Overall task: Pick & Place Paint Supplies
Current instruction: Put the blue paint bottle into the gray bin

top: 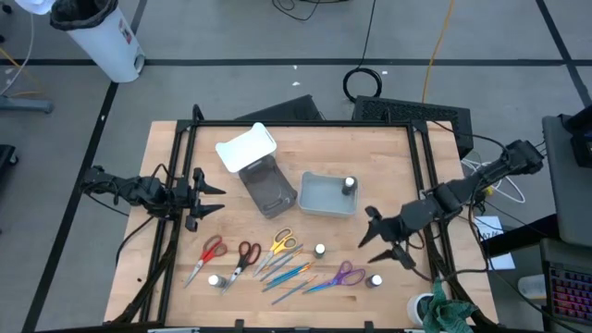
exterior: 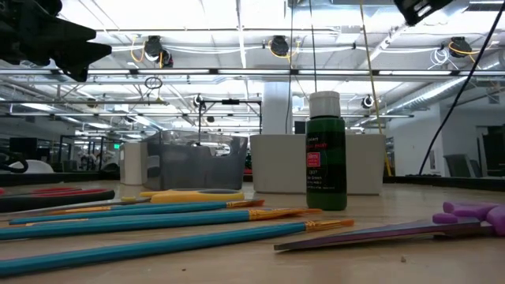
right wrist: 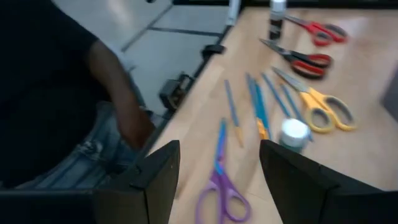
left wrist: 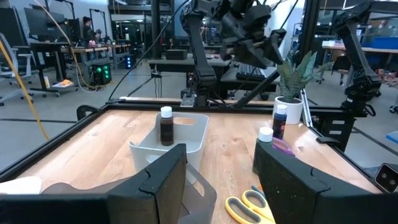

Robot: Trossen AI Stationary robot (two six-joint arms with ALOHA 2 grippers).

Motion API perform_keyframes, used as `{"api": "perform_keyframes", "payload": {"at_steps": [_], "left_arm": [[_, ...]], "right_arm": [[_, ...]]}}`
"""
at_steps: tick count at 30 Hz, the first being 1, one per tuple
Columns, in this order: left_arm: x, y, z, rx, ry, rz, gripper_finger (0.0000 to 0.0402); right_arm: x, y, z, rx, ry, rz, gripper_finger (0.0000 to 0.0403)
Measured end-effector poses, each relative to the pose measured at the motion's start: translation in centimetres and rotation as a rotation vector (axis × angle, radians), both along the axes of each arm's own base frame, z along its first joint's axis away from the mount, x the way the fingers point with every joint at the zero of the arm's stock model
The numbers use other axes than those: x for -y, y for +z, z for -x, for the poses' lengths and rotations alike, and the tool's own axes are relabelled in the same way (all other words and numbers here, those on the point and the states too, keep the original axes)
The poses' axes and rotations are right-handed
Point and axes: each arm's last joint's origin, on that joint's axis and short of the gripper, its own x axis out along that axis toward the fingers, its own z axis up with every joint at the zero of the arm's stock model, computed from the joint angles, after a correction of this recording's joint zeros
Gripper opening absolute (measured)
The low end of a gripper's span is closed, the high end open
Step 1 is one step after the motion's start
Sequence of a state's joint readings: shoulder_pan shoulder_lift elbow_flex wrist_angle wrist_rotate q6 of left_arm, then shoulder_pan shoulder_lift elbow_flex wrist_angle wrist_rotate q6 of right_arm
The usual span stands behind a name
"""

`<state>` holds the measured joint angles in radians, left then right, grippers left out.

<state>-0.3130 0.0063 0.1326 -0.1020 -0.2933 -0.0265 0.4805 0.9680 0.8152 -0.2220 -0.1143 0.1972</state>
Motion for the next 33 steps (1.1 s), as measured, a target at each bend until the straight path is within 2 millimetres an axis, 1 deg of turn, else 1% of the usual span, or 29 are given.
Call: {"api": "perform_keyframes", "payload": {"at_steps": [4,8,10,12,15,17,20,22,25,30,33], "left_arm": [[0.0,0.0,0.0,0.000,0.001,0.000,0.0200],[0.0,0.0,0.0,-0.001,0.001,0.000,0.0200],[0.0,0.0,0.0,0.000,0.001,0.000,0.0200],[0.0,0.0,0.0,-0.001,0.000,0.000,0.0200],[0.0,0.0,0.0,0.000,0.001,0.000,0.0200],[0.0,0.0,0.0,0.000,0.001,0.000,0.0200],[0.0,0.0,0.0,0.000,0.001,0.000,0.0200],[0.0,0.0,0.0,0.000,0.001,0.000,0.0200],[0.0,0.0,0.0,0.000,0.001,0.000,0.0200],[0.0,0.0,0.0,0.000,0.001,0.000,0.0200],[0.0,0.0,0.0,0.000,0.001,0.000,0.0200]], "right_arm": [[-0.9,-1.0,0.0,0.111,0.035,-0.051,0.0212],[-1.0,-1.7,-0.1,0.228,0.022,-0.102,0.0212],[-1.3,-1.7,-0.1,0.243,-0.024,-0.090,0.0214],[-2.0,-1.4,-0.1,0.225,-0.051,-0.062,0.0220],[-3.9,0.0,-0.3,0.172,-0.035,-0.003,0.0242],[-5.2,0.8,-0.4,0.114,-0.030,0.066,0.0260],[-7.3,1.2,-0.4,0.001,-0.013,0.215,0.0285],[-8.4,1.0,-0.1,-0.090,0.020,0.296,0.0297],[-9.5,-0.3,-0.1,-0.192,0.031,0.349,0.0303],[-10.3,-2.5,0.1,-0.335,-0.004,0.401,0.0300],[-10.6,-3.5,0.3,-0.389,-0.004,0.442,0.0293]]}}
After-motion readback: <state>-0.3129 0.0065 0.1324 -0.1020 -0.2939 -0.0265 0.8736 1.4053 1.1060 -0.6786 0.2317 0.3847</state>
